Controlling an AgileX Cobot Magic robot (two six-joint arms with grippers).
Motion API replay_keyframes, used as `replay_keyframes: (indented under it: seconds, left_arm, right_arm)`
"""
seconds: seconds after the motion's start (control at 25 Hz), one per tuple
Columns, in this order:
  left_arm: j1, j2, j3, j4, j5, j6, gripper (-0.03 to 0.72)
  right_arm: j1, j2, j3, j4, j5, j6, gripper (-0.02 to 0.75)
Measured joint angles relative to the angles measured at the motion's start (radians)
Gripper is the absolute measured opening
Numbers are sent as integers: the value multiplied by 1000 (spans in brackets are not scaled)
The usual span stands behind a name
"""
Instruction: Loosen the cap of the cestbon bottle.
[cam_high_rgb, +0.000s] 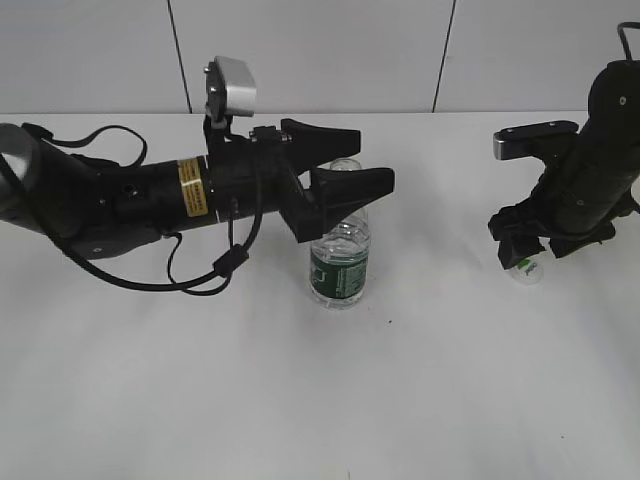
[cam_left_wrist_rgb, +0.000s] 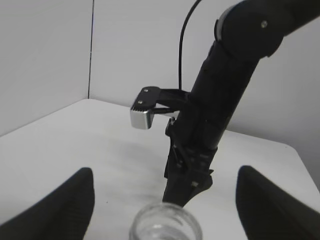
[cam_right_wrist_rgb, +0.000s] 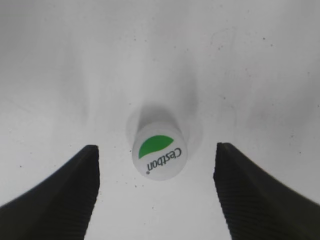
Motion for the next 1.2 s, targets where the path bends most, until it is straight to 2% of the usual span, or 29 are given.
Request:
replay_keyframes:
  seconds: [0.32, 0.6, 0.8, 1.08, 1.2]
  left_arm:
    - [0, -84, 0, 24, 1, -58, 527]
    - [0, -253, 0, 26, 37, -122, 527]
    - [0, -398, 0, -18, 294, -166, 527]
    - [7, -527, 0, -226, 767, -176, 527]
    - [27, -545, 0, -272, 933, -182, 527]
  right_arm:
    - [0, -4, 0, 0, 0, 0, 545]
    - [0, -77, 0, 0, 7, 0, 545]
    - [0, -126, 0, 0, 47, 0, 545]
    - [0, -140, 0, 0, 110, 0, 545]
    - [0, -140, 0, 0, 127, 0, 545]
